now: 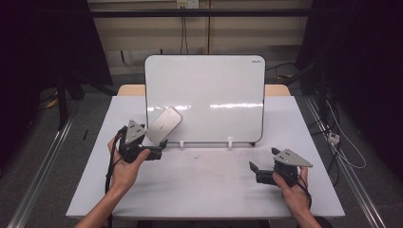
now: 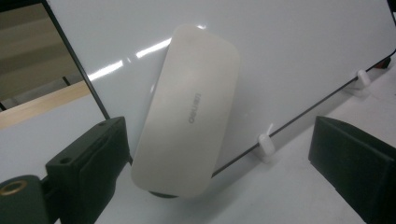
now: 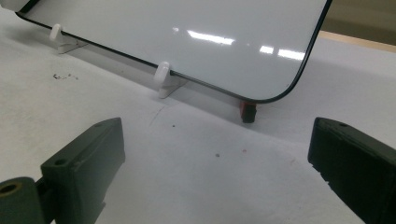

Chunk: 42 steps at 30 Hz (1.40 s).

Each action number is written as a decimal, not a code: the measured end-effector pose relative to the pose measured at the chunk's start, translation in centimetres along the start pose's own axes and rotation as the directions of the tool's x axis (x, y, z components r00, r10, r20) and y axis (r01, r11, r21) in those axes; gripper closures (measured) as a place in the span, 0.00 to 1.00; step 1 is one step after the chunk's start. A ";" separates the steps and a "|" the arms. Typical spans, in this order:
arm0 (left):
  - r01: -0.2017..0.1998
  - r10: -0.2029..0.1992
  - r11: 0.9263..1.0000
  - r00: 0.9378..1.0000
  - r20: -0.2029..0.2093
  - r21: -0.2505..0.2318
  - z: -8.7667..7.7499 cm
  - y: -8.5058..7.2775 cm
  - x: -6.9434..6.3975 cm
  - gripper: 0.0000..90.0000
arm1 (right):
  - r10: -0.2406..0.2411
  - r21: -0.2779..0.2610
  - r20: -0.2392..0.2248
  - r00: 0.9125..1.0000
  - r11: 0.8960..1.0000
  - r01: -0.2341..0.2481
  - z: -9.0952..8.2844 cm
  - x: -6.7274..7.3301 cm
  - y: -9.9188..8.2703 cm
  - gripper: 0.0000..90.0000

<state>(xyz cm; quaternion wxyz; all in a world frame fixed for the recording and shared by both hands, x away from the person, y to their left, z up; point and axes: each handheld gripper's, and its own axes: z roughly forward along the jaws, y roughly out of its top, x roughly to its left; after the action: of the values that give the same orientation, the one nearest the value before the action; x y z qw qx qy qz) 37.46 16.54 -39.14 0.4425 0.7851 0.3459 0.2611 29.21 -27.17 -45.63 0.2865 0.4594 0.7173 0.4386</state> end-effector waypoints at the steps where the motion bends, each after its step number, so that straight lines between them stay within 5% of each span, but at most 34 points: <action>1: 0.004 -0.004 1.000 1.000 -0.005 0.001 -0.1 -0.1 0.0 0.06 | 0.001 0.001 -0.001 1.000 1.000 -0.001 0.0 0.0 0.0 0.04; 12: 0.042 -0.042 0.999 0.999 0.013 -0.002 -1.9 -1.6 0.0 0.06 | -0.004 0.003 -0.005 1.000 1.000 0.004 0.2 0.1 0.0 0.04; 16: 0.076 -0.077 0.997 0.997 0.029 0.030 -2.4 -2.2 0.0 0.06 | -0.004 0.004 -0.004 1.000 1.000 0.004 0.2 0.1 0.0 0.04; 25: 0.079 -0.081 0.995 0.996 0.029 0.054 -2.9 -3.9 -0.3 0.06 | -0.005 0.006 -0.004 1.000 1.000 0.005 0.2 0.1 0.0 0.04; 30: 0.087 -0.088 0.993 0.996 0.009 0.076 -3.0 -5.3 -0.2 0.06 | -0.008 0.006 -0.003 1.000 1.000 0.008 0.2 0.1 0.0 0.04; 39: 0.136 -0.135 0.990 0.990 -0.029 0.041 -4.5 -7.0 0.4 0.05 | -0.011 0.008 -0.003 1.000 1.000 0.011 0.0 0.1 -0.1 0.05; 42: 0.125 -0.124 0.992 0.991 -0.043 0.019 -4.6 -7.0 0.4 0.05 | -0.005 0.009 -0.002 1.000 1.000 0.005 -0.1 0.1 -0.1 0.04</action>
<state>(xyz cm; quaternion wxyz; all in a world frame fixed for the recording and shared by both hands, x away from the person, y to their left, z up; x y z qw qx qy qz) 32.22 21.82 -43.03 0.4419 0.7613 0.4060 0.2456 29.04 -27.18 -45.69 0.2850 0.4583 0.7207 0.4351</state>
